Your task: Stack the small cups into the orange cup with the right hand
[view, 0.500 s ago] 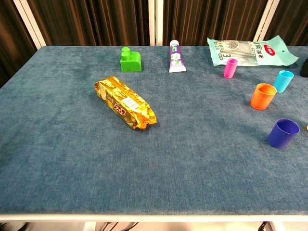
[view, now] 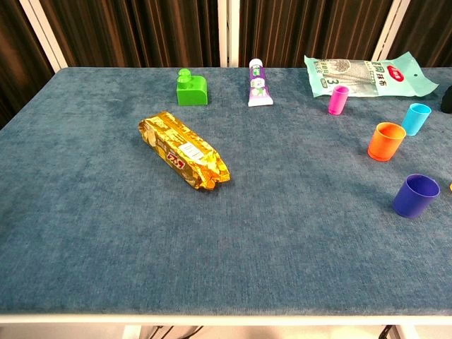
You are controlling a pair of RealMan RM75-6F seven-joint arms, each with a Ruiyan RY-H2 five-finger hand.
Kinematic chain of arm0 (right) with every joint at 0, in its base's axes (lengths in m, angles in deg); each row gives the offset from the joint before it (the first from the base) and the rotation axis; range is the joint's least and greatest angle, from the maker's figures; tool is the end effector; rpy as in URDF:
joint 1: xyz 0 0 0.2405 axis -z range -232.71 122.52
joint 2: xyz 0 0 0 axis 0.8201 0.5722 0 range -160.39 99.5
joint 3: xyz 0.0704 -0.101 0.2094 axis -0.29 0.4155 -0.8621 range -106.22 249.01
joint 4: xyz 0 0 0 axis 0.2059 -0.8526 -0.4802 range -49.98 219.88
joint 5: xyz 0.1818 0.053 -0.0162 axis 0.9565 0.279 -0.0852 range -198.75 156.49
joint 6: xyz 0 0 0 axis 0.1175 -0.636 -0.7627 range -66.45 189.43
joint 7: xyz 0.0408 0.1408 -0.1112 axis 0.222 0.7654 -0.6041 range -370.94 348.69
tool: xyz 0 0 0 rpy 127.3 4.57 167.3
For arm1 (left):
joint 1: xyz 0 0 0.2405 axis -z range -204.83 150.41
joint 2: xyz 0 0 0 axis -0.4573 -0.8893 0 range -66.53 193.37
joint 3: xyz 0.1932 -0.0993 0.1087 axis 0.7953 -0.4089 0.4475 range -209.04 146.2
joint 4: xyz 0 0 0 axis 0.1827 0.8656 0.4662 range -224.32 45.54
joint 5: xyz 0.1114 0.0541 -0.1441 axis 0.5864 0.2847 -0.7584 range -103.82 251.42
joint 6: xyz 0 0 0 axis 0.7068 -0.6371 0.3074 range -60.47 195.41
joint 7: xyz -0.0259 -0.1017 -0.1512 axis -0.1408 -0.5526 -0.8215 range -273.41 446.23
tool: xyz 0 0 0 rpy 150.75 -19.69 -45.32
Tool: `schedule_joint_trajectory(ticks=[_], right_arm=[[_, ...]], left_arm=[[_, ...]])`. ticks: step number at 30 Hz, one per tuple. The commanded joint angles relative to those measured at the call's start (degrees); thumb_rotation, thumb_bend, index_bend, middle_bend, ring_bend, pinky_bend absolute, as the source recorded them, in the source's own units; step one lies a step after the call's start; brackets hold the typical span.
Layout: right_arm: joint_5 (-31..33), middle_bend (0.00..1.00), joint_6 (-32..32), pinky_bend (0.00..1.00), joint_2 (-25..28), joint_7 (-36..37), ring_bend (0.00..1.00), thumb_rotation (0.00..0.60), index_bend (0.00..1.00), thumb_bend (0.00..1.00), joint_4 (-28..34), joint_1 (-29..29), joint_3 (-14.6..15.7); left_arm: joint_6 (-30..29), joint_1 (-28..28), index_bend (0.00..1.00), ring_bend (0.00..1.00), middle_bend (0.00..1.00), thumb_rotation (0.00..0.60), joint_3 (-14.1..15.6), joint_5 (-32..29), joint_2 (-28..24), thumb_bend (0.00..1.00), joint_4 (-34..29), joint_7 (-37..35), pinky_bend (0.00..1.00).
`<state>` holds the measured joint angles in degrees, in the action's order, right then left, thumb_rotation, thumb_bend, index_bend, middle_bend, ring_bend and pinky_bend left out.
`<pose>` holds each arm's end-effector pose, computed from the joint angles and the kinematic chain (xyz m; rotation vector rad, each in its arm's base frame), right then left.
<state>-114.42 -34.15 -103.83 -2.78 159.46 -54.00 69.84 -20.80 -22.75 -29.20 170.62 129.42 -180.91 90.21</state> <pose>-0.3173 -0.1814 0.1636 1.3576 -0.7990 0.9926 -0.2649 0.1962 0.1439 -1.5739 -0.8155 -0.9484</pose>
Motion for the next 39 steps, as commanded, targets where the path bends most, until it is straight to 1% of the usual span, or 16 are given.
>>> schedule_joint_trajectory(ticks=[1, 4, 7, 11, 14, 16, 19, 25, 29, 33, 39], right_arm=[[-2.56, 0.08, -0.84, 0.00, 0.05, -0.49, 0.01, 0.600, 0.00, 0.04, -0.50, -1.04, 0.13], [-5.29, 0.14, 0.94, 0.00, 1.76, -4.62, 0.02, 0.600, 0.00, 0.04, 2.13, -2.50, 1.32], [-8.03, 0.15, 3.15, 0.00, 3.40, -10.55, 0.05, 0.600, 0.00, 0.04, 6.15, -4.16, 2.22], [-9.92, 0.18, 6.87, 0.00, 4.07, -18.03, 0.07, 0.600, 0.00, 0.04, 10.52, -6.10, 2.79], [-10.51, 0.21, 9.70, 0.00, 3.22, -22.11, 0.07, 0.600, 0.06, 0.04, 12.08, -7.65, 2.73], [-10.51, 0.24, 11.74, 0.00, 2.16, -24.71, 0.08, 0.600, 0.10, 0.04, 12.44, -8.78, 2.47], [-10.19, 0.25, 14.54, 0.00, 0.22, -29.32, 0.08, 0.600, 0.13, 0.04, 12.43, -10.18, 2.00], [-8.08, 0.25, 18.68, 0.00, -3.94, -35.04, 0.08, 0.600, 0.13, 0.05, 11.24, -12.39, 0.69], [-6.11, 0.25, 21.01, 0.00, -6.04, -36.69, 0.07, 0.600, 0.15, 0.06, 10.31, -13.50, 0.18], [-4.51, 0.26, 22.46, 0.00, -7.66, -37.66, 0.07, 0.600, 0.18, 0.10, 9.30, -14.20, 0.09], [-2.44, 0.30, 24.41, 0.00, -9.30, -38.35, 0.07, 0.600, 0.21, 0.13, 8.28, -15.09, 0.18]], left_arm=[[0.03, 0.14, 0.06, 0.00, 0.05, 0.600, -0.10, 0.00, 0.16, 0.00, 0.29, -0.31, 0.00], [0.13, 0.11, 0.06, 0.00, 0.05, 0.600, 0.05, -0.04, 0.27, 0.00, 0.48, -0.36, 0.00], [0.02, -0.03, 0.06, 0.00, 0.05, 0.600, 0.08, -0.26, 0.22, 0.00, 0.31, -0.37, 0.00], [0.15, -0.23, 0.06, 0.00, 0.05, 0.600, 0.28, -0.53, 0.23, 0.00, -0.11, -0.02, 0.00], [0.60, -0.22, 0.07, 0.00, 0.05, 0.600, 0.50, -0.64, 0.07, 0.00, -0.53, 0.58, 0.00], [0.59, -0.28, 0.07, 0.00, 0.05, 0.600, 0.56, -0.65, -0.01, 0.00, -0.77, 0.85, 0.00], [0.29, -0.46, 0.07, 0.00, 0.05, 0.600, 0.64, -0.51, -0.08, 0.00, -1.04, 1.14, 0.00], [-0.35, -0.94, 0.08, 0.00, 0.05, 0.600, 0.88, -0.32, -0.08, 0.00, -1.10, 1.09, 0.00], [-0.74, -1.18, 0.08, 0.00, 0.05, 0.600, 0.93, -0.21, -0.07, 0.00, -0.93, 0.93, 0.00], [-0.86, -1.29, 0.08, 0.00, 0.05, 0.600, 0.92, -0.24, -0.23, 0.00, -0.94, 0.79, 0.00], [-0.66, -1.24, 0.09, 0.00, 0.05, 0.600, 0.86, -0.41, -0.08, 0.00, -0.64, 0.45, 0.00]])
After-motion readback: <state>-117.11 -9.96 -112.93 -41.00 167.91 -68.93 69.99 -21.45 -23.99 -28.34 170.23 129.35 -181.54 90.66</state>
